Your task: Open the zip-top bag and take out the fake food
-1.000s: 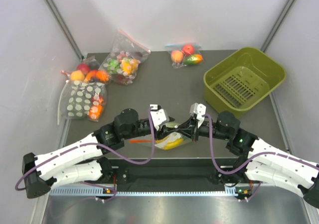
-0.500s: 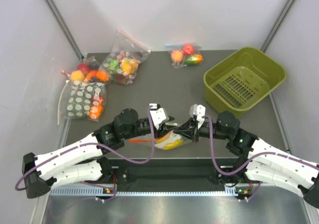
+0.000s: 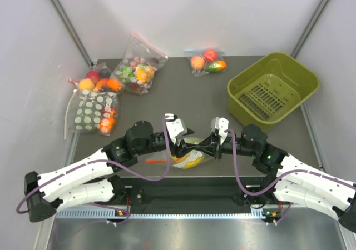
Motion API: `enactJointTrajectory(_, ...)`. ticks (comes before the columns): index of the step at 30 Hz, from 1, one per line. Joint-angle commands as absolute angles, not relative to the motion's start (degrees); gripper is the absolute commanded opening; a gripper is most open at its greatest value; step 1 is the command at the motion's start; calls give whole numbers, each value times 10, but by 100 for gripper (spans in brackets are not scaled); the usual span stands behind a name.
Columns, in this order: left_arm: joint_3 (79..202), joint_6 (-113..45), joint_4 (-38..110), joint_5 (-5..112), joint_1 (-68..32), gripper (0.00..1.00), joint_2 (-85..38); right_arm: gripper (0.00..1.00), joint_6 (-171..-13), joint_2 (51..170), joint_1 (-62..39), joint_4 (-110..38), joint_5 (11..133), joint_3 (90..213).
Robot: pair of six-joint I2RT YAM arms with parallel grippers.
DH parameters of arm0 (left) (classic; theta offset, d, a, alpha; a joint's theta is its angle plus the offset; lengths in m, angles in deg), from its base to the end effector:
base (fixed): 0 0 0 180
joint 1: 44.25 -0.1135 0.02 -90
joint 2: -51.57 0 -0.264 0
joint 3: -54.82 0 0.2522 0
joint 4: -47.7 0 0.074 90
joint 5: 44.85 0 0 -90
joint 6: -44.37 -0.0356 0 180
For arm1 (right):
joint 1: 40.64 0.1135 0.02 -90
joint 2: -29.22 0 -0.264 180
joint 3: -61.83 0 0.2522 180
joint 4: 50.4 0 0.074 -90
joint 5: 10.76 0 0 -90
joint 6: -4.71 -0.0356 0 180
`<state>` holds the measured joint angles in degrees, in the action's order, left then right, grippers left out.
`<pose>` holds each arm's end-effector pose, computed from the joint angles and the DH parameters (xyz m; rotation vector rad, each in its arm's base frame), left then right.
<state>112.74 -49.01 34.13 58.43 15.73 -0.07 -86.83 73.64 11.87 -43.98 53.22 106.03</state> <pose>0.1003 -0.1899 0.3343 1.0869 1.4149 -0.9226 0.1026 0.1594 0.2851 -1.0837 1.4324 1.0738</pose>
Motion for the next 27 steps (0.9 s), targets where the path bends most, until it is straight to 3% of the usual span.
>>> enactJointTrajectory(1,1162,-457,338,596,157,60,-7,0,-862,733,115,-467,524,1076)
enactJointTrajectory(14,1168,-426,283,582,156,51,-13,0,-863,723,116,-468,529,1072)
enactJointTrajectory(27,1161,-437,318,575,157,44,-20,0,-863,725,115,-472,522,1070)
